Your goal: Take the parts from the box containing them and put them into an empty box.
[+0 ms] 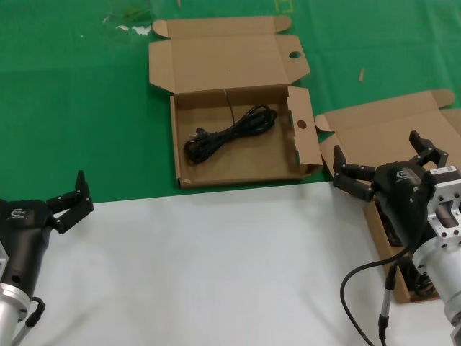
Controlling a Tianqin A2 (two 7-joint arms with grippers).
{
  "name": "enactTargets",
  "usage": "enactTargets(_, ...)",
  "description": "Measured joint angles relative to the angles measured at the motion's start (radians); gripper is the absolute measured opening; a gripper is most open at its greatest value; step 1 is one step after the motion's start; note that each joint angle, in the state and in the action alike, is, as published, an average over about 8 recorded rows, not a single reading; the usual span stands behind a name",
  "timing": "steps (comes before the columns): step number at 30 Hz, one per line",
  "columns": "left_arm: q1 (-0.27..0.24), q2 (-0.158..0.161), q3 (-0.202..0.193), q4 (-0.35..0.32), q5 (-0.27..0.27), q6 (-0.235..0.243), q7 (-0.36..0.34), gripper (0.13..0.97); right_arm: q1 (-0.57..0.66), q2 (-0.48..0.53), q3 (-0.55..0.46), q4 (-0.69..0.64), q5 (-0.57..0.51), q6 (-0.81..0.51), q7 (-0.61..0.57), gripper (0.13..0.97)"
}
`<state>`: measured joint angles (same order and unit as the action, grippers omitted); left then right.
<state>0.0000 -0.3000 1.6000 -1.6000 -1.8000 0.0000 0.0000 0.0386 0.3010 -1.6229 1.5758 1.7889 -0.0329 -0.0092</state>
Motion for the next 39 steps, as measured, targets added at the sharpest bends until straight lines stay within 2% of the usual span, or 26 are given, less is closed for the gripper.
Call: enactTargets(39,0.0,0.0,0.0,0.0,0.0,0.0,0.0,0.966,0.0,0.0,0.0,0.0,0.0,0.0,0.0,0.966)
